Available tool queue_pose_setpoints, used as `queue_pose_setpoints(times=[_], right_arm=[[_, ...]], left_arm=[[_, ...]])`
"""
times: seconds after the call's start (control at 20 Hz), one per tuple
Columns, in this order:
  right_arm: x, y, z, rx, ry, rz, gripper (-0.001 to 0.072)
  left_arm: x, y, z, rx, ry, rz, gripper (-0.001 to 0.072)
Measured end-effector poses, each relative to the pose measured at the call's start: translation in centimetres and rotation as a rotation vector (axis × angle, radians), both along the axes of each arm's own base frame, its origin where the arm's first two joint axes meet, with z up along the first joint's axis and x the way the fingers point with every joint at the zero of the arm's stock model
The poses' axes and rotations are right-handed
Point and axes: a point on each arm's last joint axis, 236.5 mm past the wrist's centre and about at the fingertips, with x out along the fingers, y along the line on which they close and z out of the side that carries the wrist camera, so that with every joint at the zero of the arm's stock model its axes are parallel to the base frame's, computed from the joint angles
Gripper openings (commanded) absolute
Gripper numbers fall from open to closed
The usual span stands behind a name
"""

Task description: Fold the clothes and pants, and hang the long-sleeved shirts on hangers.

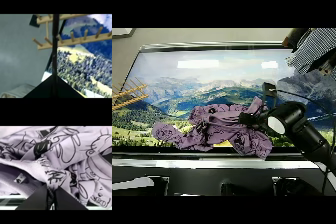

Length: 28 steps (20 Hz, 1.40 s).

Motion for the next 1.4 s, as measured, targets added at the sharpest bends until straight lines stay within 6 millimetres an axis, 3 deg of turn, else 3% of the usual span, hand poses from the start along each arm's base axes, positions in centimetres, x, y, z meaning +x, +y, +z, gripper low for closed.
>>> queue_pose_setpoints(times=[0.15, 0.35, 0.5, 0.65, 0.75, 0.9, 1.05, 1.4], right_arm=[[0.3, -0.5, 0.0, -0.022, -0.012, 0.0, 0.005], [0.1, -1.0, -0.1, -0.046, -0.004, -0.004, 0.005], [0.1, -1.7, -0.2, -0.077, -0.004, -0.009, 0.005], [0.2, -2.5, -0.3, -0.112, -0.009, -0.011, 0.005], [0.4, -3.0, -0.2, -0.134, -0.016, -0.007, 0.005], [0.7, -3.7, -0.1, -0.168, -0.033, -0.003, 0.005], [1.1, -4.3, 0.0, -0.2, -0.052, -0.001, 0.005], [1.7, -5.5, -0.2, -0.248, -0.07, -0.026, 0.005]], left_arm=[[1.7, -6.3, 1.3, -0.013, 0.003, -0.144, 0.0021], [1.5, -18.0, -0.4, -0.039, 0.075, -0.455, 0.0022], [-1.4, -27.2, -3.1, -0.075, 0.146, -0.701, 0.0023], [-5.5, -34.7, -5.5, -0.093, 0.197, -0.907, 0.0023], [-8.5, -38.4, -6.7, -0.1, 0.235, -1.026, 0.0022], [-13.0, -42.6, -8.3, -0.108, 0.299, -1.199, 0.0022], [-16.4, -44.9, -9.5, -0.085, 0.363, -1.333, 0.0022], [-19.1, -46.4, -10.2, -0.029, 0.419, -1.46, 0.0023]])
